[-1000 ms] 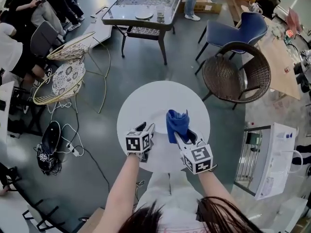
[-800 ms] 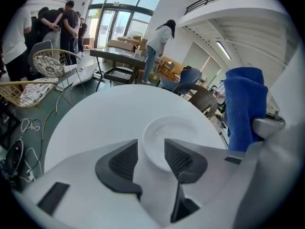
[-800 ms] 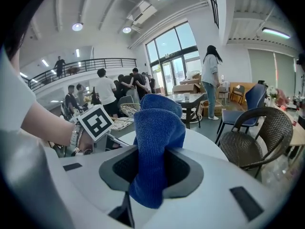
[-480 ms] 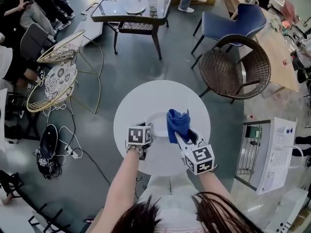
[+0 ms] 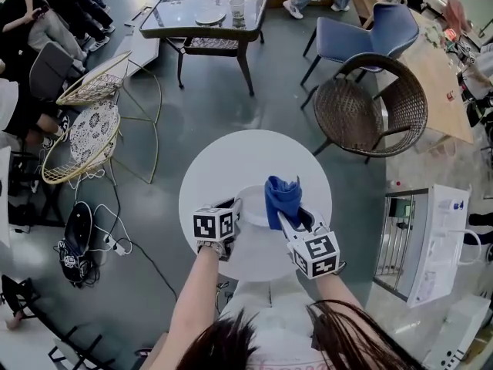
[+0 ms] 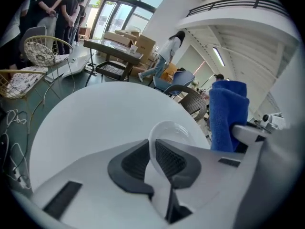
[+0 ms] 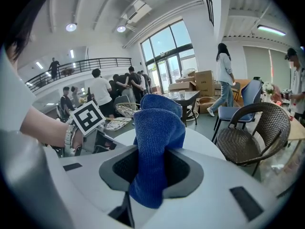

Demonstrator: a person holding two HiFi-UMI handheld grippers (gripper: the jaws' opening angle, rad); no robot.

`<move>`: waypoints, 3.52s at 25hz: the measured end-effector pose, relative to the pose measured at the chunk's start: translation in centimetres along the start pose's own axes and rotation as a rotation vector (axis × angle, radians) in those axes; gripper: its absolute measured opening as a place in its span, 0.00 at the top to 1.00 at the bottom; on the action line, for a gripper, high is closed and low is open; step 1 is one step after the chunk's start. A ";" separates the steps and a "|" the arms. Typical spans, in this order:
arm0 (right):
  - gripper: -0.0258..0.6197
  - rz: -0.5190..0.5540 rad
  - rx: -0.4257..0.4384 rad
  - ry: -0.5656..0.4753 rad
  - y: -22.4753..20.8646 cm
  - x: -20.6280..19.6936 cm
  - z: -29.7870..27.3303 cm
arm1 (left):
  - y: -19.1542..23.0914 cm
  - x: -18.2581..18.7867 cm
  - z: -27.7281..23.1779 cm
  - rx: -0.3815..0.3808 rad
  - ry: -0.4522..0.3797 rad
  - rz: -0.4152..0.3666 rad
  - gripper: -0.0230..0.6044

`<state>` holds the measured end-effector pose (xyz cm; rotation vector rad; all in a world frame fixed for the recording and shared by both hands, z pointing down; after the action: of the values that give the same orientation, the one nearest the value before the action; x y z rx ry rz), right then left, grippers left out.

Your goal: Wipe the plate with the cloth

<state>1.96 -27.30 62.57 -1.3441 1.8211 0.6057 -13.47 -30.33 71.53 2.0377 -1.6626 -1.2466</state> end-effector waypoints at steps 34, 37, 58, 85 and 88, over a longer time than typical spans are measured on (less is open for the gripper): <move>0.75 0.089 0.127 -0.287 2.7 14.2 15.2 | -19.0 6.7 15.3 -0.309 -0.683 -0.149 0.93; 0.75 0.107 0.158 -0.281 4.7 15.0 14.9 | -20.0 6.7 16.2 -0.296 -0.704 -0.184 0.93; 0.75 0.058 -0.117 -0.144 -2.6 13.0 11.8 | -20.4 6.4 19.1 -0.403 -0.785 -0.157 0.93; 0.75 0.238 0.181 -0.345 -4.2 18.5 20.2 | -30.6 5.5 18.6 0.251 -0.444 -1.867 0.93; 0.75 0.350 0.376 -0.323 -2.0 20.1 21.6 | -30.9 4.6 18.2 0.287 -0.397 -1.991 0.93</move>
<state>7.65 -23.19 33.85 -0.6435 1.7979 0.5835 -5.25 -18.37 38.42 3.6207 0.9946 -1.6987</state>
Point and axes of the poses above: the fingertips, and each gripper's own axes: z backward along the fingers, y to its left, x out of its top, the point moved 3 cm from there along z, backward along the fingers, and after that the axes turned 15 degrees about -x, right-handed, at the moved point
